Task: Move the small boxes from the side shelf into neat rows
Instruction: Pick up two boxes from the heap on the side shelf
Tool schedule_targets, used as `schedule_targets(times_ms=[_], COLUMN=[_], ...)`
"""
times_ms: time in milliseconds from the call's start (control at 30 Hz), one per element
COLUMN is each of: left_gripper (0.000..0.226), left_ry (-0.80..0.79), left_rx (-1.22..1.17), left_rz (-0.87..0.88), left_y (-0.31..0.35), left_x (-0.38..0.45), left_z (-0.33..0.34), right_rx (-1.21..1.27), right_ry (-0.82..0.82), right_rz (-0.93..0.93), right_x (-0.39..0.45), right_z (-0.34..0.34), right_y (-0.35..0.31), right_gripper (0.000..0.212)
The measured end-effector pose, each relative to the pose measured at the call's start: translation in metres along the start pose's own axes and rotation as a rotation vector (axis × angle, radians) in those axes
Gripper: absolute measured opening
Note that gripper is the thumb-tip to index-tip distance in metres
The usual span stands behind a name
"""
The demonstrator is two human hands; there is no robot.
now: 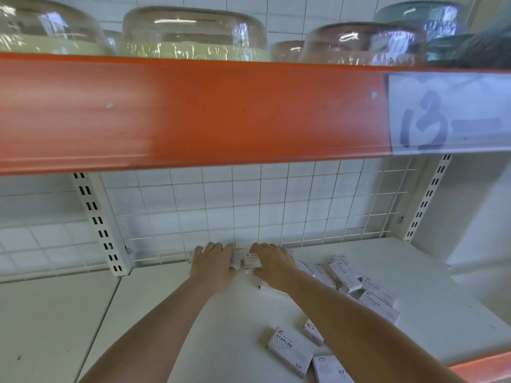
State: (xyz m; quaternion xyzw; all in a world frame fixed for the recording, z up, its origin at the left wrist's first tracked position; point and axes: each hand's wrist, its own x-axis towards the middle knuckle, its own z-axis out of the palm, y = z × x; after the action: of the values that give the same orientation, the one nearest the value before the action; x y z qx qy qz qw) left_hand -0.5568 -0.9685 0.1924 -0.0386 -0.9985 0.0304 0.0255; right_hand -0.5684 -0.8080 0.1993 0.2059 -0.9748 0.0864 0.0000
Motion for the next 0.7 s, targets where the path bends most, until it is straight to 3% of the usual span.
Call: schedule_targets(times_ms=[700], left_gripper=[0.050], left_ry=[0.037], left_rx=[-0.128], left_rz=[-0.047], left_y=[-0.043], left_x=[-0.074], left_z=[-0.027], right_rx=[-0.022], right_ry=[-0.014], right_rz=[-0.063], right_x=[-0.039], right_z=[-0.016], right_y=[-0.054], right_gripper=[0.042])
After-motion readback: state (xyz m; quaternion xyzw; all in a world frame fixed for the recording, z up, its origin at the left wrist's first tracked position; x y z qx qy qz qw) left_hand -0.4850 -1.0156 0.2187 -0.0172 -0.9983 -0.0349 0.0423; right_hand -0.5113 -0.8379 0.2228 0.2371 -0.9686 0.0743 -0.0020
